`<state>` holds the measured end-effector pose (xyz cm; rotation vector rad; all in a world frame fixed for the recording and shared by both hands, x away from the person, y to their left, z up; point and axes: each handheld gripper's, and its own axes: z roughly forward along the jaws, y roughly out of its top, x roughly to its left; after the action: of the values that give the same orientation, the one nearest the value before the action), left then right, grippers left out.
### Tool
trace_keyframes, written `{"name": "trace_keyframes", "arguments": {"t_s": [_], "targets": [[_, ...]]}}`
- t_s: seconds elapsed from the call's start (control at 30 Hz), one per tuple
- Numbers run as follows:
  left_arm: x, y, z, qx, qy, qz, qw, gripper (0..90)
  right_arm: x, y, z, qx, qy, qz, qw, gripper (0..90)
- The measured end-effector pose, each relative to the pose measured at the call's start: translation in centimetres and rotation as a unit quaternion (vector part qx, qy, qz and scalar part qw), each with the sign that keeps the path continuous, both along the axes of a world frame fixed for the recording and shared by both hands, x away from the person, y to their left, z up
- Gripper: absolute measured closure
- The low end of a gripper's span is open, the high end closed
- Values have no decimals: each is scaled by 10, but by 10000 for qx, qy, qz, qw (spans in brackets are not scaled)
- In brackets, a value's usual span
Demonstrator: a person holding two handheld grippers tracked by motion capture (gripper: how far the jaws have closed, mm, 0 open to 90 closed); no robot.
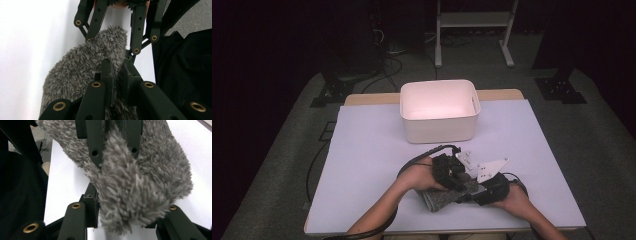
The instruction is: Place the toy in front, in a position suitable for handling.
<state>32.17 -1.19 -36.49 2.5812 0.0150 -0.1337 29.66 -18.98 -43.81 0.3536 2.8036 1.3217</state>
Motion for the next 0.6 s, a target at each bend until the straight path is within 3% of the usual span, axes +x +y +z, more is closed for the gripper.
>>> {"name": "trace_keyframes", "arguments": {"t_s": [0.2,0.3,0.47,0.6], "targets": [[0,23,0,-29,-121,60,9999,815,-1,1,1,-40,-28,10,10000,572],[2,43,0,12,-115,266,9996,813,0,1,1,-41,-46,25,10000,572],[3,80,0,-124,-83,609,9980,808,1,0,1,-23,0,22,10000,572],[4,92,-1,-188,-90,718,9972,805,2,0,1,-12,16,25,10000,572]]}}
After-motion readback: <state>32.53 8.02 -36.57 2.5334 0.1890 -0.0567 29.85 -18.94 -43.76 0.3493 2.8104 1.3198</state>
